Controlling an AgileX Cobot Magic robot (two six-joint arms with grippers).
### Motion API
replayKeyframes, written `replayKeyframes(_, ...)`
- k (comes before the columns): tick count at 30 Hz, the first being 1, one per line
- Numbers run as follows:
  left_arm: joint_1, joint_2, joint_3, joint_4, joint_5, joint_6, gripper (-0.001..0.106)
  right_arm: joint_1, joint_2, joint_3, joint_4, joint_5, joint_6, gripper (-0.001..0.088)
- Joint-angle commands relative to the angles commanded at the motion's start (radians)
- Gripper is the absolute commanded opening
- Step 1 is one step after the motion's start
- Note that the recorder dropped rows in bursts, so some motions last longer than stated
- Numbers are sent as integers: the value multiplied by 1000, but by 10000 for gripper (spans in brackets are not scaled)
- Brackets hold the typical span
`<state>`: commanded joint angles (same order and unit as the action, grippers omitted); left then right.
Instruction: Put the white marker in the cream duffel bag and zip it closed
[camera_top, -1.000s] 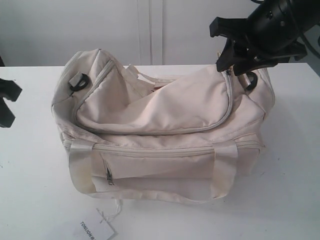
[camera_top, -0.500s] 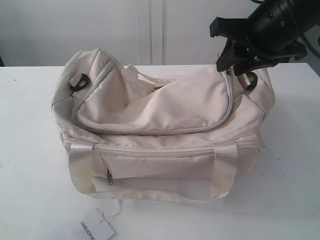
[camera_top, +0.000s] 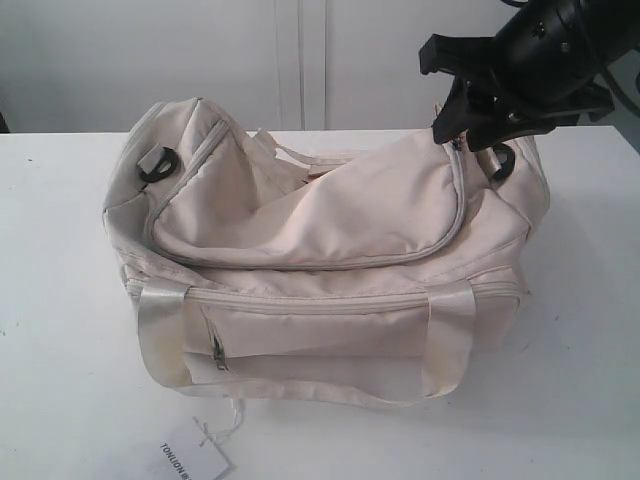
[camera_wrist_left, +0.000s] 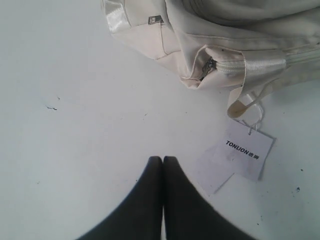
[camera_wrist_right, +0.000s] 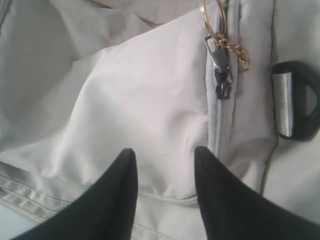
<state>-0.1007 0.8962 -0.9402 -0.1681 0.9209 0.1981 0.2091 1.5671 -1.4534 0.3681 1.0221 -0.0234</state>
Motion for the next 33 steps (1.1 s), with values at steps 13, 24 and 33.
replayKeyframes(13, 78, -479, 448, -19, -347, 0, 0, 0, 0, 0, 0, 0, 0, 365)
replayKeyframes(24, 33, -776, 725, -17, -482, 0, 0, 0, 0, 0, 0, 0, 0, 365)
replayKeyframes(33, -32, -896, 840, -12, -503, 0, 0, 0, 0, 0, 0, 0, 0, 365)
